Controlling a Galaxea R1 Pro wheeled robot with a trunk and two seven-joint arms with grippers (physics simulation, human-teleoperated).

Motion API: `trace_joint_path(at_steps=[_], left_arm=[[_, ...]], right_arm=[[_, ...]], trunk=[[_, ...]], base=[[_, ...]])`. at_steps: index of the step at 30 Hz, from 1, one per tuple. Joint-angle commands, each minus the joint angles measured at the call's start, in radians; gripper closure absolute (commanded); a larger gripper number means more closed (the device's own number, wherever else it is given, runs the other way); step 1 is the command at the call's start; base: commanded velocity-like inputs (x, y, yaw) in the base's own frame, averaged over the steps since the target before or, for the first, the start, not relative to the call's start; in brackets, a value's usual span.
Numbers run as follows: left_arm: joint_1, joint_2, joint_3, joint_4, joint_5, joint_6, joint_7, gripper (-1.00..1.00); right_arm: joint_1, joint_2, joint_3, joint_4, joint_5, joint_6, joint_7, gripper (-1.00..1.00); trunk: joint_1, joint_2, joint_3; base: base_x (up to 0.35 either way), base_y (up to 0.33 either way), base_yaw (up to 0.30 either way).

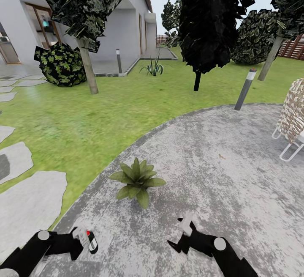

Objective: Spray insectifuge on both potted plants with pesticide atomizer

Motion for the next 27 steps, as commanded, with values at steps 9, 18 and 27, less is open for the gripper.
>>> trace_joint_path(at_steps=[9, 18, 27], left_arm=[[0.000, -0.004, -0.002, -0.163, -0.128, 0.096, -0.158, 1.00], [0.000, -0.064, -0.089, -0.181, -0.231, 0.132, -0.177, 1.00], [0.000, -0.132, -0.123, -0.185, -0.265, 0.141, -0.177, 1.00]], right_arm=[[-0.065, 0.012, 0.003, 0.004, 0.042, 0.027, 0.081, -1.00], [-0.102, 0.027, 0.149, 0.005, 0.041, 0.028, 0.085, 1.00], [-0.106, 0.042, 0.158, -0.018, 0.042, 0.026, 0.258, 1.00]], trunk=[[0.000, 0.000, -0.001], [0.000, 0.000, -0.001], [0.000, 0.000, -0.001]], base=[[0.000, 0.000, 0.000], [0.000, 0.000, 0.000], [0.000, 0.000, 0.000]])
